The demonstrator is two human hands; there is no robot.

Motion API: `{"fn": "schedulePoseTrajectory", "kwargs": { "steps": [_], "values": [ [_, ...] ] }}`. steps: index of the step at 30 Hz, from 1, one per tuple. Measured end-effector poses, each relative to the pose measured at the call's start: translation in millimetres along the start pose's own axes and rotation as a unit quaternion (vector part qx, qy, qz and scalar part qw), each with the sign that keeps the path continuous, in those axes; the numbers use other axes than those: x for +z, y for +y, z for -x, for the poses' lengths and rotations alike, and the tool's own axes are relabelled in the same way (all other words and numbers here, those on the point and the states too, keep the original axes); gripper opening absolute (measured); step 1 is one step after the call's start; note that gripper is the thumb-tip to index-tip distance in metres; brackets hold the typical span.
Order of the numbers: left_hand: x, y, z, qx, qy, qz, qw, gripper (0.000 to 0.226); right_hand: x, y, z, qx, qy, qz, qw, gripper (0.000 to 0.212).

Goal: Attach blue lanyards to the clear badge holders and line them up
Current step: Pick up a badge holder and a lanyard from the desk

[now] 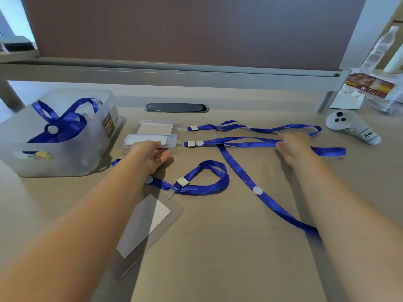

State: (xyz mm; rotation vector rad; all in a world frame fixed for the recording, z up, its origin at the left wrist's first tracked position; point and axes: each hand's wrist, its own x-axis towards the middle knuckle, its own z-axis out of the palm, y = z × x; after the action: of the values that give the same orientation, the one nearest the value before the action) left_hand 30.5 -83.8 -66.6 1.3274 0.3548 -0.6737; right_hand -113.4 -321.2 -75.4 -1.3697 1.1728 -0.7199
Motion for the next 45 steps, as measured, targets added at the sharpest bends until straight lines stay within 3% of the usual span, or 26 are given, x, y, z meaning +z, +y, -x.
{"fn": "schedulePoseTrajectory", "kwargs": {
  "steps": [3,5,6,9,11,13,15,19,21,23,26,30,33,36,40,42,45],
  "values": [
    [-7,6,9,0.034,-0.036,-0.066,0.997,0.033,5,-5,19,-0.039,-0.018,0.102,0.994,0.028],
    [-14,10,17,0.075,-0.047,-0.162,0.983,0.033,12,-8,38,-0.068,-0.041,0.153,0.985,0.018],
    [-18,9,19,0.105,-0.036,-0.233,0.966,0.034,17,-9,49,-0.087,-0.056,0.183,0.978,0.023],
    [-26,0,24,0.243,-0.018,-0.454,0.857,0.033,36,4,73,-0.127,-0.123,0.304,0.936,0.027],
    [-31,-9,31,0.291,-0.028,-0.549,0.783,0.037,46,13,86,-0.123,-0.140,0.429,0.884,0.021],
    [-37,-18,35,0.290,-0.058,-0.603,0.741,0.044,51,21,90,-0.123,-0.115,0.512,0.843,0.016],
    [-44,-22,36,0.287,-0.075,-0.630,0.717,0.046,49,21,97,-0.131,-0.094,0.523,0.837,0.008],
    [-52,-26,37,0.285,-0.086,-0.642,0.707,0.046,27,-4,103,-0.140,-0.115,0.300,0.937,0.023],
    [-52,-27,38,0.288,-0.083,-0.640,0.707,0.046,12,-21,107,-0.187,-0.097,0.236,0.949,0.024],
    [-51,-29,40,0.292,-0.075,-0.640,0.707,0.045,-3,-28,110,-0.223,-0.050,0.232,0.946,0.028],
    [-53,-32,48,0.312,-0.062,-0.641,0.698,0.045,-23,-19,117,-0.198,-0.028,0.324,0.925,0.032],
    [-66,-38,59,0.332,-0.064,-0.648,0.682,0.033,-36,9,131,-0.115,-0.064,0.503,0.854,0.031],
    [-82,-40,64,0.324,-0.052,-0.641,0.694,0.048,-29,15,151,-0.115,-0.060,0.558,0.820,0.035],
    [-96,-42,70,0.292,-0.040,-0.688,0.664,0.062,-12,10,172,-0.179,-0.063,0.532,0.825,0.017],
    [-106,-47,80,0.247,0.014,-0.779,0.576,0.071,11,9,200,-0.214,-0.114,0.473,0.847,0.026],
    [-105,-47,84,0.226,0.017,-0.786,0.574,0.072,18,11,210,-0.218,-0.138,0.464,0.847,0.028],
    [-102,-44,91,0.179,-0.009,-0.778,0.602,0.070,23,13,219,-0.228,-0.173,0.453,0.844,0.030]
  ]
}}
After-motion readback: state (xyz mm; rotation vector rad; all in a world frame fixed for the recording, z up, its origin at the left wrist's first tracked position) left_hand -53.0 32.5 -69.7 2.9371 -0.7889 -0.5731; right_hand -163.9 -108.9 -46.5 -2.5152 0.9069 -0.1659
